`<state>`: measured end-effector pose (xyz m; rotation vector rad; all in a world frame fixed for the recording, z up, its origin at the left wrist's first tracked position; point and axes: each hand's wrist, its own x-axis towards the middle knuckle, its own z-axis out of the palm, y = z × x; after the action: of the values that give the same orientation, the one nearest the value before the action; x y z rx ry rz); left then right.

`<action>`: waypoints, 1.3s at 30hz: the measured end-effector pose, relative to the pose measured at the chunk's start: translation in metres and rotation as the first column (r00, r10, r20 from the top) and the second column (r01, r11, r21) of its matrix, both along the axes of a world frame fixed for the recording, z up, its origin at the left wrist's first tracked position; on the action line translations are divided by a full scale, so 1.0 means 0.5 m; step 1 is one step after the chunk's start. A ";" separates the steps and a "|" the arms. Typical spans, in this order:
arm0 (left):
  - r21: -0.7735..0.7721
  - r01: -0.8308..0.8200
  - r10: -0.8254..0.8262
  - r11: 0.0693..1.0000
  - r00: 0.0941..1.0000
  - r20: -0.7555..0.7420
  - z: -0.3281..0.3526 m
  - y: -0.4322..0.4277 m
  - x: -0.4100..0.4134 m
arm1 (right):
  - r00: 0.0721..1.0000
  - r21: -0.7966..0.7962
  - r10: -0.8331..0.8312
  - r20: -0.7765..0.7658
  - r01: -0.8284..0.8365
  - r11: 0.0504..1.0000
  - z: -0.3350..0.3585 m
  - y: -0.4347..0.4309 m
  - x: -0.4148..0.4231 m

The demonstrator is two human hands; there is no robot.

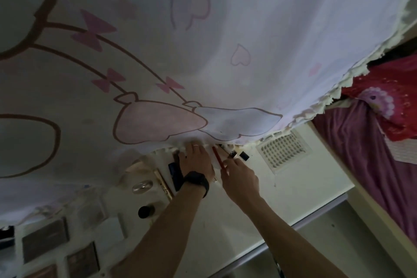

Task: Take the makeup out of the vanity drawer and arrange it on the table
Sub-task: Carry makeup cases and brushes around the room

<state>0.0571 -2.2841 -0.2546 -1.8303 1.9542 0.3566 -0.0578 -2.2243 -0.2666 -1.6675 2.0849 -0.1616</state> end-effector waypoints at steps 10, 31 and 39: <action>-0.004 0.017 -0.017 1.000 0.995 0.103 -0.019 -0.004 0.000 | 0.989 0.005 -0.071 0.128 0.071 0.997 -0.019 0.041 -0.026; 0.035 -0.228 0.227 0.973 0.918 -0.326 -0.005 -0.014 0.050 | 0.983 -0.014 -0.001 0.182 0.004 1.000 -0.029 0.037 0.021; 0.032 -0.072 0.078 0.997 0.957 -0.280 0.015 0.020 0.076 | 0.984 -0.105 0.033 0.173 -0.015 0.994 -0.033 0.068 0.030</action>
<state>0.0950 -2.2743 -0.2471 -1.9320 2.0560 0.6934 -0.0429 -2.1905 -0.2831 -1.6720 1.9546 -0.3996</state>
